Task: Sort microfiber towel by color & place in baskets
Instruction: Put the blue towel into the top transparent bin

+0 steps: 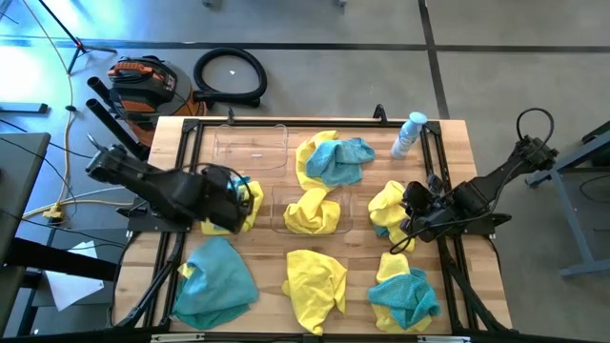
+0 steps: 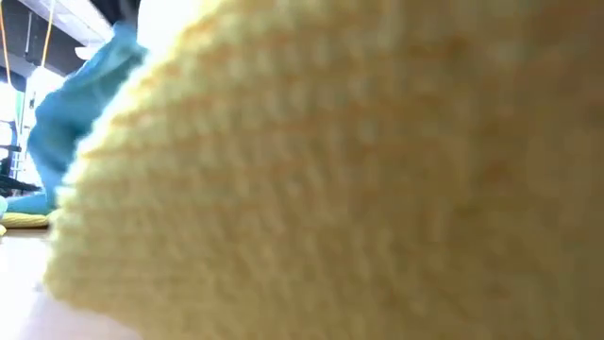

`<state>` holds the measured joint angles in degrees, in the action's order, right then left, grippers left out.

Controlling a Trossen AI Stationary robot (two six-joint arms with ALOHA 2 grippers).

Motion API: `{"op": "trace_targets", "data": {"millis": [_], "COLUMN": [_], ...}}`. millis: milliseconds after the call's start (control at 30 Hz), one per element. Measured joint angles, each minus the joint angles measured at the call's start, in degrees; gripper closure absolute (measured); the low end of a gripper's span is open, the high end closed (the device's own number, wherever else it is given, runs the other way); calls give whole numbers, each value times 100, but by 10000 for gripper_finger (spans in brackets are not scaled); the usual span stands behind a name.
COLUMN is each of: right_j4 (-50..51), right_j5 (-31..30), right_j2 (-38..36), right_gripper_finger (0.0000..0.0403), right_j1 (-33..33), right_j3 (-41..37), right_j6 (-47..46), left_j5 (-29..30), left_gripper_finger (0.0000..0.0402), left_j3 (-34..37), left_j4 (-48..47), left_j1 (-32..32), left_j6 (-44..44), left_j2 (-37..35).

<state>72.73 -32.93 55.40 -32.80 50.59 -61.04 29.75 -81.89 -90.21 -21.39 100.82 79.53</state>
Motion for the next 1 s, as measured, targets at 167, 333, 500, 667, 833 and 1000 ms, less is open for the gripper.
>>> {"op": "trace_targets", "data": {"millis": [167,333,500,667,833,1000], "right_j4": [-29,-54,-59,-57,-55,-54], "right_j5": [0,-3,-26,-33,-336,-656], "right_j2": [0,2,4,4,4,2], "right_gripper_finger": [347,347,347,347,347,347], "right_j1": [0,0,0,2,2,49], "right_j3": [2,2,2,2,2,2], "right_j6": [0,-37,-241,-325,-568,-653], "left_j5": [754,1137,1499,1449,1033,222], "left_gripper_finger": [401,401,401,401,401,401], "left_j3": [-1037,-1768,-2482,-2830,-2365,-1243], "left_j4": [38,54,146,194,383,1192], "left_j1": [366,1096,1870,2640,3226,3749], "left_j6": [-1083,-2263,-3485,-4455,-5012,-5432], "left_j2": [-5,43,37,28,82,157]}}
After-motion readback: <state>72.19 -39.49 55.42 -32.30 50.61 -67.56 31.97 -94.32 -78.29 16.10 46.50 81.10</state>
